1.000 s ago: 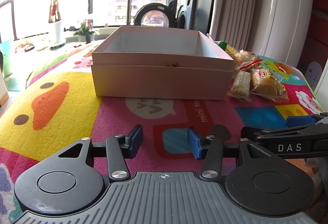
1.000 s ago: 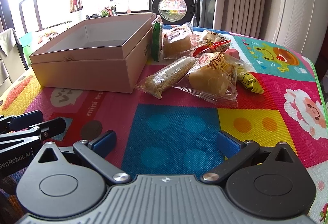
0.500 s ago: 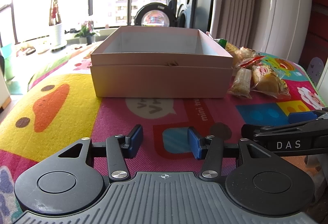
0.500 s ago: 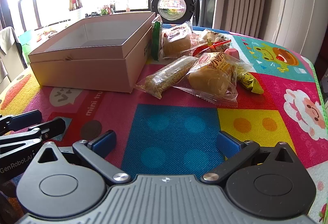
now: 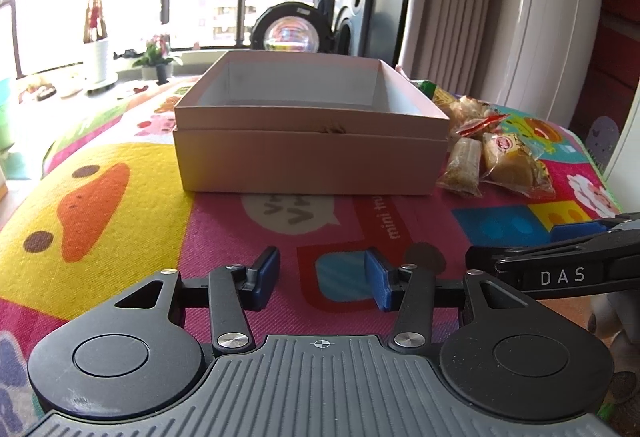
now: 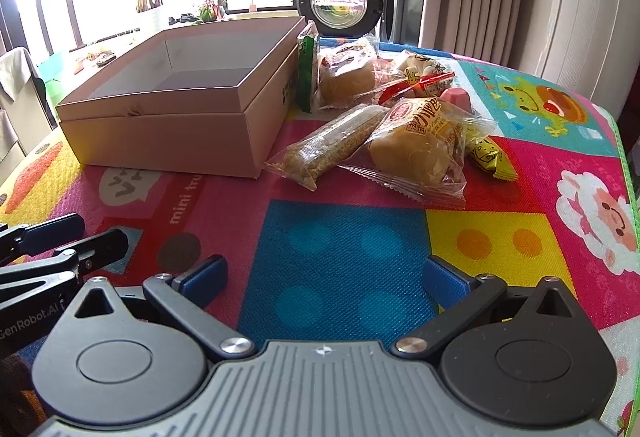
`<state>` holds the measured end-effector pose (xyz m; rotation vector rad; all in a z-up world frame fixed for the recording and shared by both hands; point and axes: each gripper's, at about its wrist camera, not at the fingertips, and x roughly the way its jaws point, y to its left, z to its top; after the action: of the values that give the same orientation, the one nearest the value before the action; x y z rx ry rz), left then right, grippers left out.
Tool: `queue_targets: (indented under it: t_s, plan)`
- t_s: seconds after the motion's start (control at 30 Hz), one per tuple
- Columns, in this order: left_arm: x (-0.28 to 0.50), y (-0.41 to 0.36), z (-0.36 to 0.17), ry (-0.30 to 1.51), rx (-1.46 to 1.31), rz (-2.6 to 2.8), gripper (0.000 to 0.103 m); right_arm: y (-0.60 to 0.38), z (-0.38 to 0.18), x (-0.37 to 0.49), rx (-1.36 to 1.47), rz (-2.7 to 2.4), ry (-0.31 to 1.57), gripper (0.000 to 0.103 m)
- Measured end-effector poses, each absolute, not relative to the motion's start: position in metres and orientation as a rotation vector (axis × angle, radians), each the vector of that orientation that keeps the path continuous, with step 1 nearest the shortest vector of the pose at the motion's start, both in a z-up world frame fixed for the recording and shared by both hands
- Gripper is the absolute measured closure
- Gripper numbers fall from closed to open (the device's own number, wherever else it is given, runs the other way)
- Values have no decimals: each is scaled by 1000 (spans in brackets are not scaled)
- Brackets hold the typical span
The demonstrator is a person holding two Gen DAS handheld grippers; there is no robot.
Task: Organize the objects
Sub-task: 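Clamp the box side wall with the left gripper while the right gripper approaches the snacks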
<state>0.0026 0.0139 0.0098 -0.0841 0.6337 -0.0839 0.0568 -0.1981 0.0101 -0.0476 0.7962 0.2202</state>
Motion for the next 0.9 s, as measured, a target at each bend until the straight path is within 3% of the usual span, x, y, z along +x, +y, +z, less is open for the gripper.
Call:
queue_targets:
  t_s: [0.2, 0.3, 0.4, 0.53, 0.7, 0.9]
  plan:
    - [27, 58, 67, 424, -74, 17, 51, -201, 53, 35, -86, 210, 502, 0]
    - [63, 81, 79, 417, -88, 49, 52, -207, 68, 28, -74, 150, 360, 0]
    - [105, 93, 74, 519, -107, 60, 53, -211, 73, 41, -104, 217, 434, 0]
    - [151, 91, 51, 656, -35, 64, 84, -218, 62, 52, -89, 238, 529, 0]
    - [164, 105, 30, 677, -173, 47, 92, -225, 49, 54, -125, 174, 586, 0]
    - [155, 113, 27, 614, -210, 31, 91, -235, 46, 77, -133, 87, 616, 0]
